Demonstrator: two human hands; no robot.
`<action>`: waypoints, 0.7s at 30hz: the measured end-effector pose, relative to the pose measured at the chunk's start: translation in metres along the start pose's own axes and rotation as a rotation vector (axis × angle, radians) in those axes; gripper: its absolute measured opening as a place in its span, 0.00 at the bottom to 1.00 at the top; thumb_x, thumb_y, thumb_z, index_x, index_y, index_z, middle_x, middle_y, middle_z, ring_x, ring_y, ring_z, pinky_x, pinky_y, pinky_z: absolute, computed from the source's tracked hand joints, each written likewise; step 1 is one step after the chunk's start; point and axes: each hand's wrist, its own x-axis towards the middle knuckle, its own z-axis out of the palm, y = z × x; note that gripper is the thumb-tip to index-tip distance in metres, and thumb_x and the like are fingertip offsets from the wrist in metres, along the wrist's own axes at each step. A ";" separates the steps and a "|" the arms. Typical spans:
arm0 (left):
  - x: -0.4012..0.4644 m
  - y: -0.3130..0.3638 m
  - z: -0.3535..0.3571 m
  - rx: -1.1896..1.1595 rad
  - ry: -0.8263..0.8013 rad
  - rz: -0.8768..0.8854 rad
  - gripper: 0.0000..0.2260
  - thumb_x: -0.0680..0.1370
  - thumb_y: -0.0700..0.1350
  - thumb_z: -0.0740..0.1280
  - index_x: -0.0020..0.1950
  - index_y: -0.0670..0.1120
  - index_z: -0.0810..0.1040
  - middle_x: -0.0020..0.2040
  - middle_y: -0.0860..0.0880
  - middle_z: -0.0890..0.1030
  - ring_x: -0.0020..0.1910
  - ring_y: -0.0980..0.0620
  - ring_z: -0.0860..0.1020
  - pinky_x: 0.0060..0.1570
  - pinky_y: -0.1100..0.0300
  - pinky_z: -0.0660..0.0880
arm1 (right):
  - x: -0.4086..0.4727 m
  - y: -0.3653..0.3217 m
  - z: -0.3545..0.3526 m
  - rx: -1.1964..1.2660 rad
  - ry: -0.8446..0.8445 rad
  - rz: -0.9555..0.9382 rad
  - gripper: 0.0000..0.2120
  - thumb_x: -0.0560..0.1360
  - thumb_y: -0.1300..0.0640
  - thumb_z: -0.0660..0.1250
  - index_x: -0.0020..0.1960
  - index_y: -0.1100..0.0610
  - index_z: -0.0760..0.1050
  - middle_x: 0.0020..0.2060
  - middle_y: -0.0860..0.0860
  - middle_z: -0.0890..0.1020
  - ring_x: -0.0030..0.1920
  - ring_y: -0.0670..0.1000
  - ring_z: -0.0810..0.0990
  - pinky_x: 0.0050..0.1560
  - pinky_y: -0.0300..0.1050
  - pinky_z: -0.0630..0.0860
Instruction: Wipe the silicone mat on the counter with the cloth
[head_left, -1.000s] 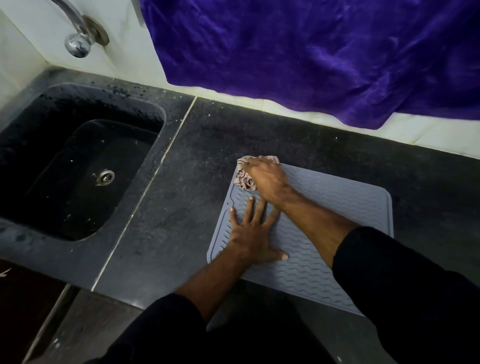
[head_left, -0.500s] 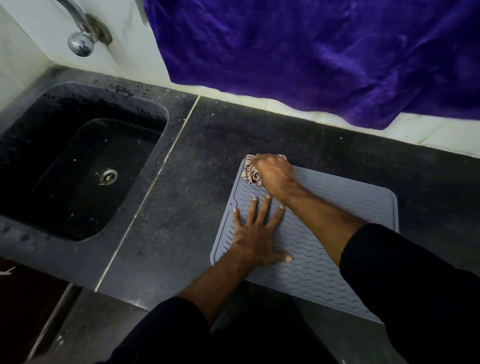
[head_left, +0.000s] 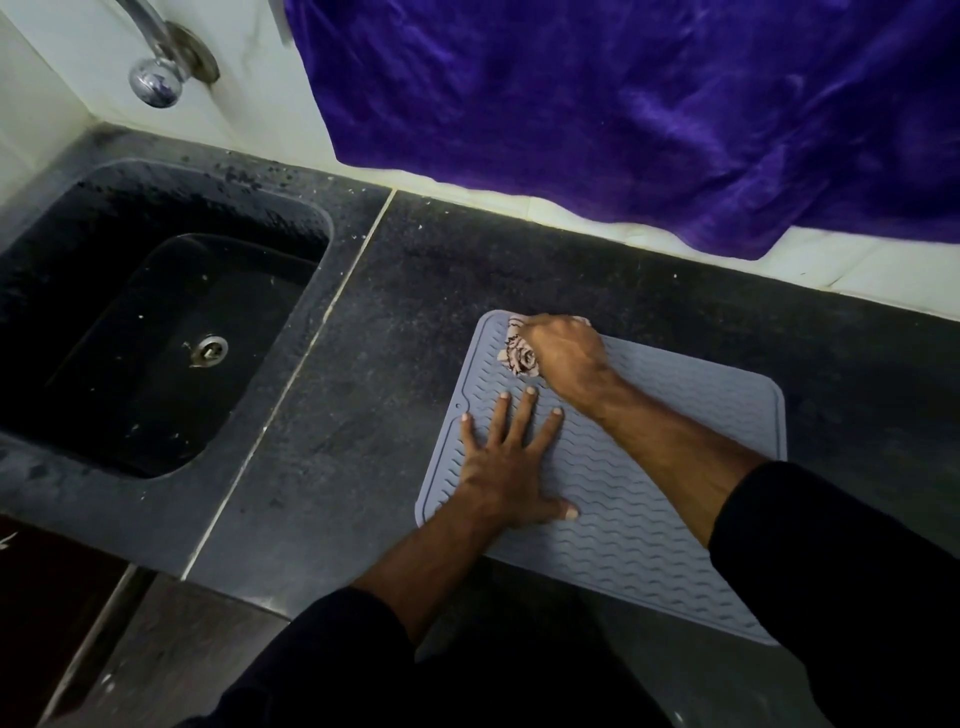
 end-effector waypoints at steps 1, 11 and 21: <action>0.000 0.000 0.000 0.001 -0.001 0.000 0.54 0.67 0.74 0.64 0.75 0.58 0.29 0.73 0.49 0.23 0.72 0.43 0.25 0.63 0.30 0.30 | 0.001 -0.002 -0.001 0.018 0.010 -0.001 0.13 0.76 0.62 0.63 0.60 0.57 0.75 0.57 0.55 0.80 0.56 0.57 0.79 0.56 0.51 0.77; 0.003 0.000 0.005 0.006 0.012 -0.010 0.54 0.65 0.75 0.63 0.75 0.59 0.28 0.73 0.50 0.22 0.72 0.43 0.26 0.64 0.30 0.30 | -0.024 0.027 0.011 0.063 0.039 -0.075 0.24 0.74 0.64 0.64 0.70 0.56 0.68 0.69 0.54 0.72 0.68 0.57 0.69 0.67 0.49 0.67; 0.005 -0.003 0.007 0.011 0.008 0.002 0.55 0.65 0.76 0.62 0.74 0.59 0.27 0.73 0.49 0.22 0.72 0.43 0.25 0.64 0.30 0.30 | -0.035 0.030 0.020 0.030 0.039 -0.060 0.26 0.75 0.62 0.64 0.72 0.54 0.64 0.72 0.52 0.68 0.71 0.54 0.65 0.70 0.49 0.62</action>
